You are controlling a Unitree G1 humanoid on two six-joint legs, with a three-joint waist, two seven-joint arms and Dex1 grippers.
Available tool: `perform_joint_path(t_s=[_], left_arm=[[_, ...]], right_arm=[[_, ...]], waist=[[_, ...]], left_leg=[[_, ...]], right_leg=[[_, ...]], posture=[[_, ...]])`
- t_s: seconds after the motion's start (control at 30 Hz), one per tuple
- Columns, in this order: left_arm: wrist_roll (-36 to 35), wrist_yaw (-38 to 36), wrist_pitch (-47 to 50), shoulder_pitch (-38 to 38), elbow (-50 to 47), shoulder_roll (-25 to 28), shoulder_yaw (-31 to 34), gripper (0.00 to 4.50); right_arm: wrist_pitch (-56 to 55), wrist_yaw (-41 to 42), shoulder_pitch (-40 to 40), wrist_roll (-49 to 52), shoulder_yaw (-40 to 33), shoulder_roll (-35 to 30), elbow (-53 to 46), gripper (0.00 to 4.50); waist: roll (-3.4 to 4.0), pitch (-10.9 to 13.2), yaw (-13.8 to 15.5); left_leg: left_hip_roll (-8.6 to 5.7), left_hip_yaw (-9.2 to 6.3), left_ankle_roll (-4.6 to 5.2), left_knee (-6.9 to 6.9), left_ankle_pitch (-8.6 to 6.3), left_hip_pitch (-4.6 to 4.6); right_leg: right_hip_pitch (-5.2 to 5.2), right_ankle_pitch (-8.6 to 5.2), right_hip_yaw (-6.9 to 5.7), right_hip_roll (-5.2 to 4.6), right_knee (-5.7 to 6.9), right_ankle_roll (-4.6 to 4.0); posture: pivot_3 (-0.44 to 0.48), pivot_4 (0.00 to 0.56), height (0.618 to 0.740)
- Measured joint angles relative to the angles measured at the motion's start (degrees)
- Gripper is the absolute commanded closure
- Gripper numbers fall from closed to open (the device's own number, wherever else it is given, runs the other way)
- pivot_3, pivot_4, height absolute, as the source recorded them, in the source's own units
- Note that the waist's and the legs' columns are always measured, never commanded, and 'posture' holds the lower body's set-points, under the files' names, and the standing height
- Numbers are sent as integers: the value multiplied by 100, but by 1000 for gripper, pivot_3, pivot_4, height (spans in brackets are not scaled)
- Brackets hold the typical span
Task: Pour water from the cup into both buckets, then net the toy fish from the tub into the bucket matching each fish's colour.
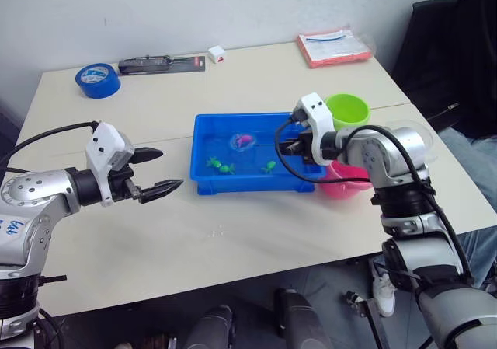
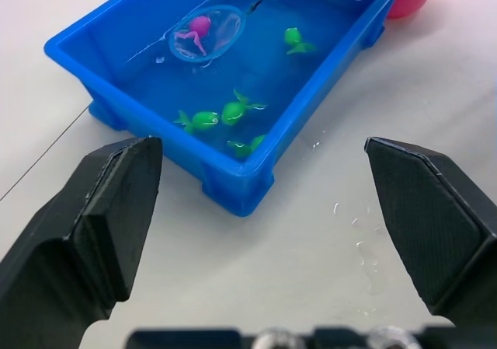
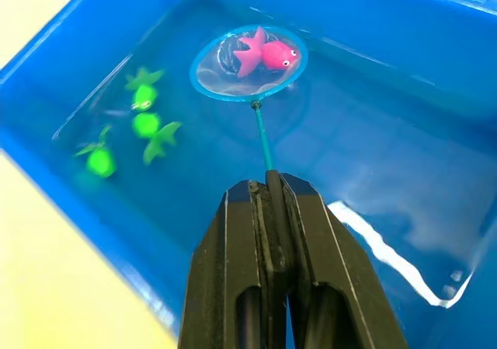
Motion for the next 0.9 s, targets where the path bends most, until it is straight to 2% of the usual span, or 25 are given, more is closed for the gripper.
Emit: perform_joint_path(t_s=[0.17, 0.4, 0.6, 0.77, 0.9], left_arm=[[-6, -89, -98, -129, 21, -137, -110, 0], [1, -239, -232, -484, 311, -270, -392, 0], [83, -539, -556, -1233, 983, -532, -941, 0], [221, -754, -767, -1531, 1406, -601, -1184, 0], [299, -973, -943, -1735, 1747, -602, -1285, 0]], right_arm=[[-9, 24, 549, 282, -285, -143, -830, 3725], [204, 27, 1007, 743, -1092, -515, -1724, 3725], [669, -95, 1544, 1331, -2146, -915, -2707, 3725], [862, -140, 1986, 1584, -2923, -1398, -3082, 3725], [857, 5, 2767, 1743, -3890, -2107, -3394, 3725]], waist=[[0, 0, 14], [0, 0, 40], [-1, 0, 62], [-1, 0, 98], [-1, 0, 200]], left_leg=[[0, 0, 0, 1, 0, 0], [-1, 0, 1, 4, 0, 0], [-1, 0, 2, 3, -1, 0], [0, 6, 3, 4, -2, 1], [-1, 7, 5, 4, -2, 1]], right_leg=[[1, 0, 0, 0, 0, 0], [4, 0, -1, -2, 1, 0], [4, 0, 0, -2, -1, 0], [3, 0, 3, -1, 1, 1], [5, 0, 4, -2, 0, 1]], posture=[[0, 150, 740], [0, 150, 740], [0, 150, 740], [0, 150, 740], [0, 150, 740]])
